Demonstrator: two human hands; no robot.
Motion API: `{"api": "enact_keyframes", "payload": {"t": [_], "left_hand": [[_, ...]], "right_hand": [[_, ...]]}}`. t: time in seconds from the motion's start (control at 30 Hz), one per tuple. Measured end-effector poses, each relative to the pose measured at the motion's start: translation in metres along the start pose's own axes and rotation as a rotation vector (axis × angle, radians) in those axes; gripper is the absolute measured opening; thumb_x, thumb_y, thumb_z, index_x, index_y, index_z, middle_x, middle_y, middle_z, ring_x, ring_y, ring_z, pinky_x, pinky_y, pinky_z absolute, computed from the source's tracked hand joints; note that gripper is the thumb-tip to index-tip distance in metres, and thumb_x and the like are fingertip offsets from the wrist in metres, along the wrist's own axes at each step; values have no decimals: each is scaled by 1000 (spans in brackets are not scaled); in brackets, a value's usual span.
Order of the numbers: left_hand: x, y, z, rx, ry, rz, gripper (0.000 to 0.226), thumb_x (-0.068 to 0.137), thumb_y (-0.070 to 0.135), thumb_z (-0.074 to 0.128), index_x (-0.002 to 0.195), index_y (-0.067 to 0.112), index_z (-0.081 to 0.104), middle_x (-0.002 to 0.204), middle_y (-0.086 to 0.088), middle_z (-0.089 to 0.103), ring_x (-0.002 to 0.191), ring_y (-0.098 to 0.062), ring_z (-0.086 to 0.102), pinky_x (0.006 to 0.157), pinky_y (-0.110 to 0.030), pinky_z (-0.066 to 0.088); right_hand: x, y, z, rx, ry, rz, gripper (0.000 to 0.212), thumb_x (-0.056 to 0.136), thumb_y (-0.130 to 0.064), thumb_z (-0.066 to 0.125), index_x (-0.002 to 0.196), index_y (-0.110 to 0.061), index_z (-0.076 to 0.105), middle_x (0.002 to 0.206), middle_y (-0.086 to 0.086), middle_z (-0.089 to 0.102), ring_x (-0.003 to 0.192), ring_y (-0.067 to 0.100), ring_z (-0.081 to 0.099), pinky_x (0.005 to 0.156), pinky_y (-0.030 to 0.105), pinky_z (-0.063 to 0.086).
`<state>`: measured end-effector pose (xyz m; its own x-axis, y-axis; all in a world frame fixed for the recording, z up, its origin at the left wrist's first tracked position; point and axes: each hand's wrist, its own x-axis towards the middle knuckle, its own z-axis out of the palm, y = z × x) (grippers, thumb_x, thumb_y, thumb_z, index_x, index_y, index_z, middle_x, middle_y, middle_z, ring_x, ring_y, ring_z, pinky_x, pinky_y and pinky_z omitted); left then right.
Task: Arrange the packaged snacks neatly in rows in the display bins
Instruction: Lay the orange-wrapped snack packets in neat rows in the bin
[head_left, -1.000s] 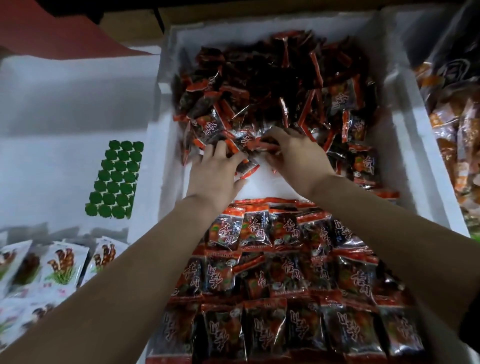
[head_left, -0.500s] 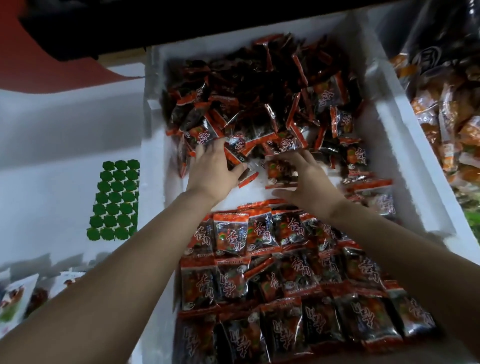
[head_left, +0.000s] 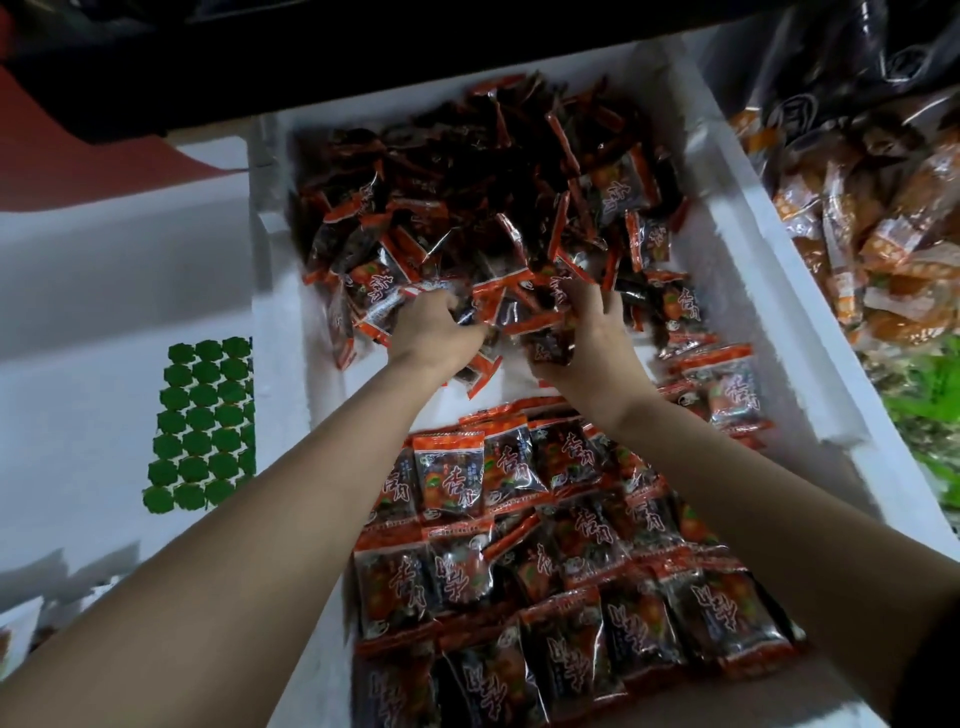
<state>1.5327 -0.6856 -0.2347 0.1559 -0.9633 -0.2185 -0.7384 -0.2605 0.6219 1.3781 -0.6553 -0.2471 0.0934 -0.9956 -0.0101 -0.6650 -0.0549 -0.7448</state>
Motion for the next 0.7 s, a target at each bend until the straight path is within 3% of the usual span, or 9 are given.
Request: {"api": "enact_keyframes", "payload": {"t": [0.07, 0.17, 0.3, 0.4, 0.47, 0.53, 0.63, 0.7], "left_hand": [[-4, 0, 1, 43, 3, 79, 19, 90, 24, 61, 104, 11, 57, 93, -2, 57, 69, -15, 53, 60, -27, 45], [-15, -3, -2, -19, 62, 140, 23, 91, 25, 60, 105, 8, 55, 94, 0, 59, 62, -3, 48, 48, -12, 34], [-45, -10, -18, -235, 172, 116, 22, 89, 20, 64, 100, 16, 46, 87, 14, 53, 72, 5, 50, 61, -4, 42], [-69, -11, -32, -323, 230, 80, 23, 89, 13, 62, 106, 16, 47, 92, 14, 53, 81, 0, 54, 66, -5, 46], [-85, -11, -39, -356, 251, 80, 23, 88, 10, 61, 107, 16, 50, 92, 14, 55, 80, 1, 54, 62, -1, 42], [-100, -11, -42, -381, 237, 77, 22, 88, 10, 60, 106, 21, 53, 92, 17, 58, 82, 4, 57, 68, -2, 42], [-121, -13, -39, -388, 209, 68, 23, 89, 14, 61, 102, 30, 52, 90, 21, 60, 75, 8, 55, 68, -3, 41], [-134, -10, -34, -385, 177, 58, 20, 89, 17, 61, 103, 29, 53, 84, 18, 61, 64, 9, 52, 61, -3, 40]], "right_hand": [[-1, 1, -3, 28, 17, 16, 55, 82, -8, 70, 128, -13, 41, 121, 3, 47, 101, 11, 52, 96, 18, 38], [-7, -5, -16, 145, 23, 44, 33, 85, -14, 67, 113, -12, 50, 94, -12, 59, 83, 1, 57, 77, 6, 45], [-27, -5, -37, 306, -9, 93, 31, 87, -23, 65, 114, -12, 54, 103, -4, 68, 95, 12, 66, 88, 36, 53], [-54, -4, -47, 444, -178, 145, 25, 85, -20, 65, 108, -11, 58, 94, 2, 72, 83, 12, 70, 74, 29, 58], [-75, 2, -50, 317, -260, 119, 26, 82, -34, 64, 101, -17, 59, 90, 3, 72, 79, 11, 69, 69, 27, 57], [-94, 9, -50, 199, -343, 105, 35, 76, -50, 62, 97, -23, 58, 83, -1, 71, 75, 11, 68, 67, 32, 56], [-120, 23, -49, 75, -436, 110, 27, 82, -37, 64, 103, -24, 55, 73, -16, 65, 68, -2, 60, 58, 9, 42], [-136, 36, -49, -69, -464, 62, 39, 84, -34, 65, 118, -21, 52, 96, -17, 58, 89, 6, 58, 72, 12, 43]]}}
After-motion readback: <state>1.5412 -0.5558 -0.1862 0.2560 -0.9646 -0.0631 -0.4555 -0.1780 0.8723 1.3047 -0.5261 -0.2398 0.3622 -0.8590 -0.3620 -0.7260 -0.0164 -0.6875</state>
